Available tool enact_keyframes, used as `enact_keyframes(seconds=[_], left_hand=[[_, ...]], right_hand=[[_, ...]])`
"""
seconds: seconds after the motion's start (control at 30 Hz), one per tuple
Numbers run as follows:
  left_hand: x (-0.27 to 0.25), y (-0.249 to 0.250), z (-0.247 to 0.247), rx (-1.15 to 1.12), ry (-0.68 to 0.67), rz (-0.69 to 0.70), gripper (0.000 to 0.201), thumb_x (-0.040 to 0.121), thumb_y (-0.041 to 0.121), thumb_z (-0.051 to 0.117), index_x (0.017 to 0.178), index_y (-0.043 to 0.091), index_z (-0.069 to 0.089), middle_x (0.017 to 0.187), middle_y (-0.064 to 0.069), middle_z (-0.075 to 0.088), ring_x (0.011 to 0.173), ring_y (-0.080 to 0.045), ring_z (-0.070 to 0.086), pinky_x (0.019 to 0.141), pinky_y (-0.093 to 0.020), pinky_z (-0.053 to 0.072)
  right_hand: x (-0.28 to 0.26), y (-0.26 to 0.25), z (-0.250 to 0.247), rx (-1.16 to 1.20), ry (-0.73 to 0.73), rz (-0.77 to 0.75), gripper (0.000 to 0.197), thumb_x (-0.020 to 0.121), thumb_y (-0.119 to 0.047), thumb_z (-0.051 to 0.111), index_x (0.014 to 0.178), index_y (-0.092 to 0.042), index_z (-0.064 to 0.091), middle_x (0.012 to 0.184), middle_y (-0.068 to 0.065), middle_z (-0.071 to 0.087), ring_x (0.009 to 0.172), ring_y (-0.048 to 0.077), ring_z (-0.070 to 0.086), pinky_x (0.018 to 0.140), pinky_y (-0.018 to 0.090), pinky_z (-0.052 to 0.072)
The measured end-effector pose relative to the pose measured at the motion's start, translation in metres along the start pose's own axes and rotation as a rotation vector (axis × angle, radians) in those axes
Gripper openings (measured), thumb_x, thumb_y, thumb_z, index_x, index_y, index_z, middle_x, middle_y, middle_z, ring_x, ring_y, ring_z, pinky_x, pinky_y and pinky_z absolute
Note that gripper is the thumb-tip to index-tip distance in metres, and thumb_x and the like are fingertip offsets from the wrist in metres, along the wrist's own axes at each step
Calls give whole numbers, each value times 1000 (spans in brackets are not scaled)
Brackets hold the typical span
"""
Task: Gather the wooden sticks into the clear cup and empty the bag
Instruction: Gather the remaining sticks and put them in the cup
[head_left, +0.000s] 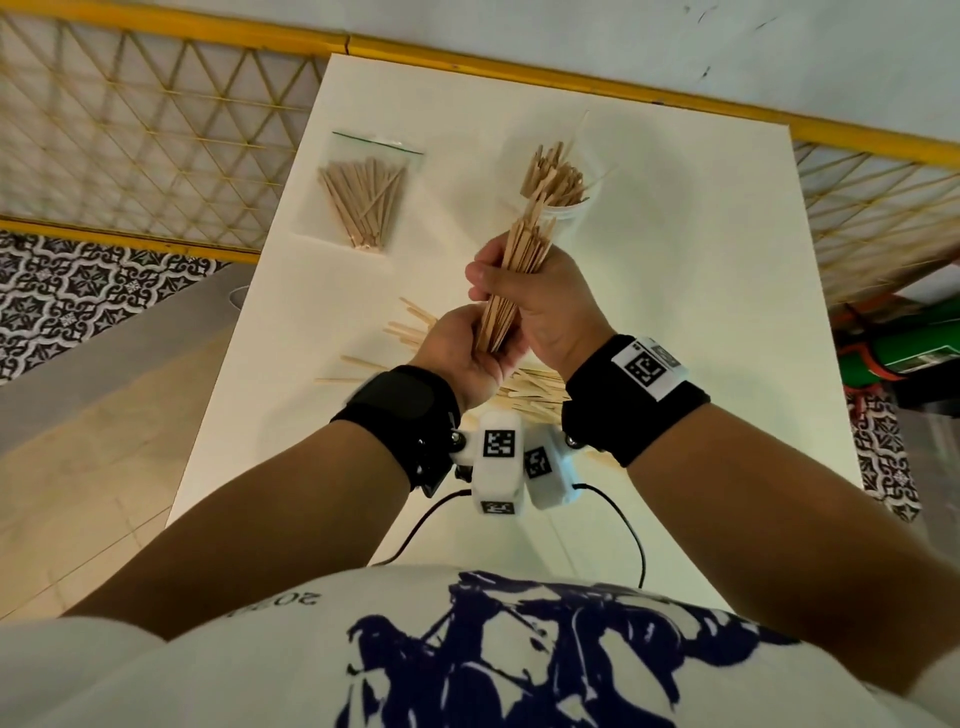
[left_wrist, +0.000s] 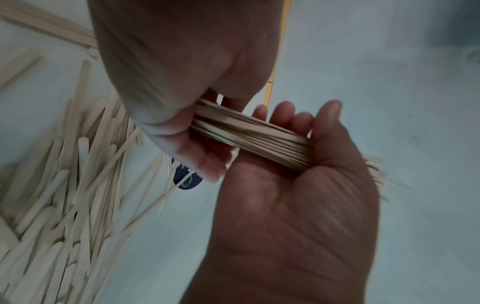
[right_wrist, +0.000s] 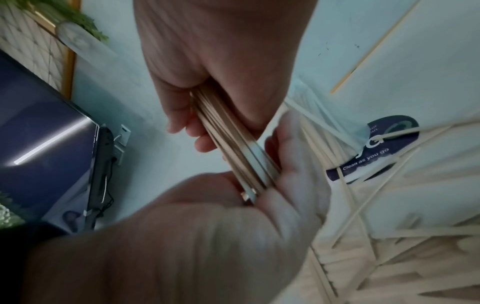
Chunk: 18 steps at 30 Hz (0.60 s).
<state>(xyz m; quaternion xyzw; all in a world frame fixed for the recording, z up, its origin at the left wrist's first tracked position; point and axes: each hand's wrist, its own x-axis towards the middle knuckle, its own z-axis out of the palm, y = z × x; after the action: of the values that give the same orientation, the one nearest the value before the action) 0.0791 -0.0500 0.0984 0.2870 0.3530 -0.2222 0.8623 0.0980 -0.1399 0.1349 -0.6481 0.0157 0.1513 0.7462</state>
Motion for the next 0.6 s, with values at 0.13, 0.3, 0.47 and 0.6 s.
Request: enact_keyframes(seconds=[0.13, 0.3, 0.47, 0.6], left_hand=[[2, 1, 1, 29, 43, -18, 35, 98, 16, 35, 82, 2, 63, 69, -9, 68, 63, -18, 68, 55, -28, 58], [4, 7, 13, 131, 5, -7, 37, 100, 23, 35, 79, 6, 61, 65, -7, 67, 61, -17, 67, 62, -30, 59], [20, 25, -4, 210, 26, 21, 36, 99, 32, 41, 86, 6, 62, 88, -10, 66, 82, -24, 63, 80, -33, 50], [32, 33, -27, 250, 76, 66, 31, 97, 31, 45, 88, 7, 62, 89, -9, 67, 84, -23, 65, 83, -34, 50]], right_hand=[[2, -7, -4, 73, -16, -8, 20, 69, -8, 76, 85, -11, 63, 71, 4, 61, 70, 22, 63, 76, 33, 53], [12, -11, -5, -104, 112, -9, 15, 85, -22, 69, 74, -15, 60, 58, 2, 58, 63, 23, 61, 83, 49, 52], [65, -85, -27, -35, 354, -296, 16, 86, -24, 64, 75, -15, 57, 49, -6, 56, 53, 14, 60, 74, 52, 56], [105, -99, -29, -133, 397, -418, 24, 87, -22, 65, 67, -14, 54, 55, -1, 60, 58, 15, 59, 69, 35, 54]])
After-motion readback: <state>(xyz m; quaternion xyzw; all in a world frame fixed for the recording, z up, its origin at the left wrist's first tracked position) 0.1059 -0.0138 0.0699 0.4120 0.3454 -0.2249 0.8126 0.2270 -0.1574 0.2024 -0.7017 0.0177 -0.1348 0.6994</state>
